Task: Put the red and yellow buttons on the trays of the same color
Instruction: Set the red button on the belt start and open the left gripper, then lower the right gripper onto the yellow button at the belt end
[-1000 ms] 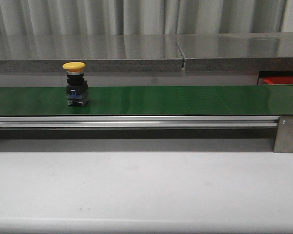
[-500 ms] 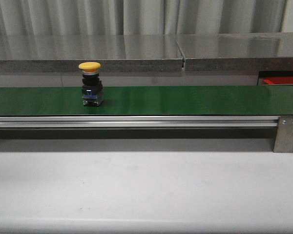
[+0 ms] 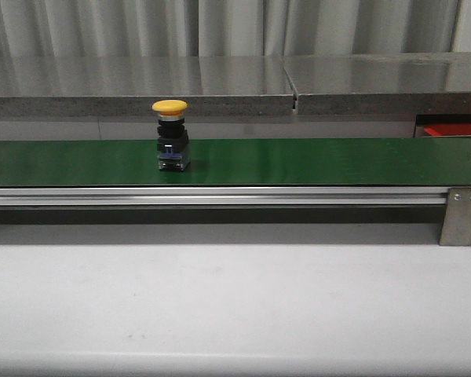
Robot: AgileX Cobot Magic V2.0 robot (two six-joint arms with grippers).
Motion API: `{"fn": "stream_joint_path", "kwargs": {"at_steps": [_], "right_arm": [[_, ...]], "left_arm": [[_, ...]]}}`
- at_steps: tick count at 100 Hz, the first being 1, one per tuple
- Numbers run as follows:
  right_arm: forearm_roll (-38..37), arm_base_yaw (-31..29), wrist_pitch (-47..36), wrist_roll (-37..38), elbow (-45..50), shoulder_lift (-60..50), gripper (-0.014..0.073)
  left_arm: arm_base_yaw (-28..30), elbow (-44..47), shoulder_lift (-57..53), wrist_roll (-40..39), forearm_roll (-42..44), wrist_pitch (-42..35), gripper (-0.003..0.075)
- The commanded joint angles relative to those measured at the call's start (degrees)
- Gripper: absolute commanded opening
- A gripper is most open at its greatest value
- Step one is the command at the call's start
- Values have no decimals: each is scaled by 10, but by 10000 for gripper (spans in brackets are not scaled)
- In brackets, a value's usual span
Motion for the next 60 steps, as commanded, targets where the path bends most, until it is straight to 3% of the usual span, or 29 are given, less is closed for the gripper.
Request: {"fn": "stream_joint_path", "kwargs": {"at_steps": [1,36,60], "right_arm": [[12,2,-31,-3,-34,25,-90],[-10,106,47,-3,-189,201,-90],[-15,174,100,-3,-310,360,-85]], "left_arm": [[-5,8,-45,3,-19,-37,-20],[-5,97,-170,3,-29,-34,-20],[-5,118,-199,3,-29,-34,-20]]}}
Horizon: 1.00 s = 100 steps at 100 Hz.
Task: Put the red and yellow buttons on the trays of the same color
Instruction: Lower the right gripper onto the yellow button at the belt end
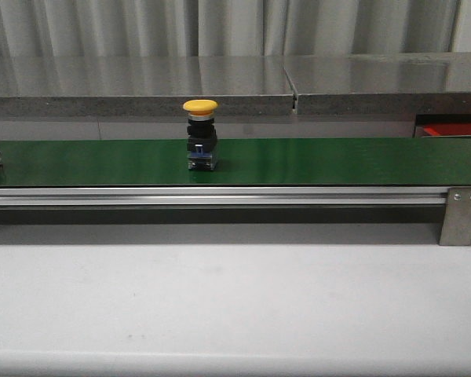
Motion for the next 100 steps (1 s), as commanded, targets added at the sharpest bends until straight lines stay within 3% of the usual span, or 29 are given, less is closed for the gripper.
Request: {"fn": "stream_joint_path", "kwargs": {"at_steps": [1,13,30,40,69,100], "right_arm": [[-1,17,-10,-3,-57,43,-84],[-1,34,18,-3,-119,114,43],[-1,59,47,-3,-188,200,474],[-1,78,79,-3,-228,246,630],[-1,109,147,-2,-333,373,631],[5,109,87,-2,-352,456,631]], "left_arm": [[-4,-13,-4,1,-16,-35,-20],[-4,-13,-4,1,-16,-36,-20],[-4,-13,-4,1,-16,-36,-20],[-4,-13,-4,1,-16,-36,-20],[-4,-13,-4,1,-16,-36,-20],[-4,-13,-4,1,-16,-36,-20]]}}
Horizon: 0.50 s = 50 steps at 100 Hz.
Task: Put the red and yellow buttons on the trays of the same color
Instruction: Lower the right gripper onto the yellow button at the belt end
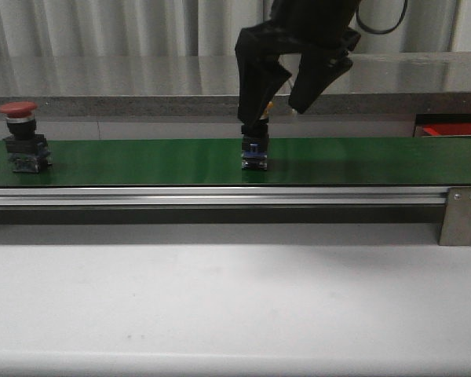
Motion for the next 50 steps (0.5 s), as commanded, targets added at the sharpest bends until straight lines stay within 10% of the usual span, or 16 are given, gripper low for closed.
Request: {"fn": "stream_joint_path", "kwargs": {"at_steps": [1,18,50], "right_arm": [[7,0,-45,-2,-22,-20,631],[11,0,-90,-2,-22,-16,567],[12,-2,-95,-2,-22,-16,155]], "left_arm": [[-4,-15,0,0,-16,-36,-20],[-4,-15,0,0,-16,-36,-20],[-4,-15,0,0,-16,-36,-20]]}}
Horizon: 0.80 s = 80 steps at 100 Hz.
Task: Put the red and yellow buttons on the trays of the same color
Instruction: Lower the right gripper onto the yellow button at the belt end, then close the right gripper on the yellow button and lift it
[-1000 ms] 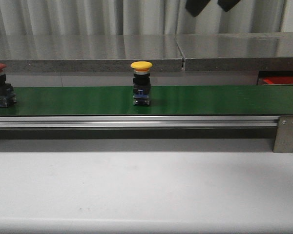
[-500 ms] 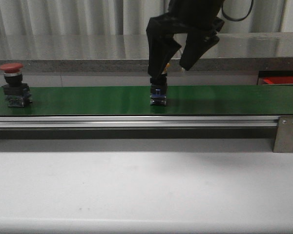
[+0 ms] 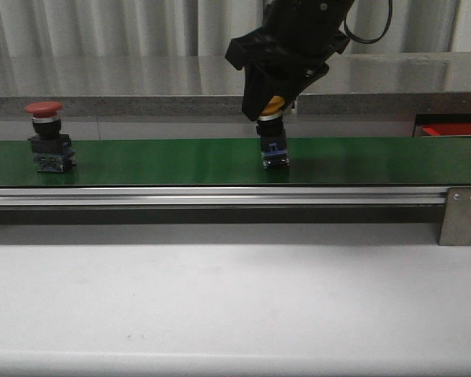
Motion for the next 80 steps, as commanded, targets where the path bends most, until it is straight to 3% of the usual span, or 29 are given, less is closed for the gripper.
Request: {"fn": "stream_joint_path", "kwargs": {"at_steps": [1,35,80], "right_arm": [[9,-2,-28,-2,-20,-30,148],[10,-14,-5,11,-9,-92,139],[21,-128,-58,37,164,-262,139]], "left_arm": [[-4,-15,0,0,-16,-36,-20],[-4,-15,1,0,-16,-36,-20],[-4,-15,1,0,-16,-36,-20]]}}
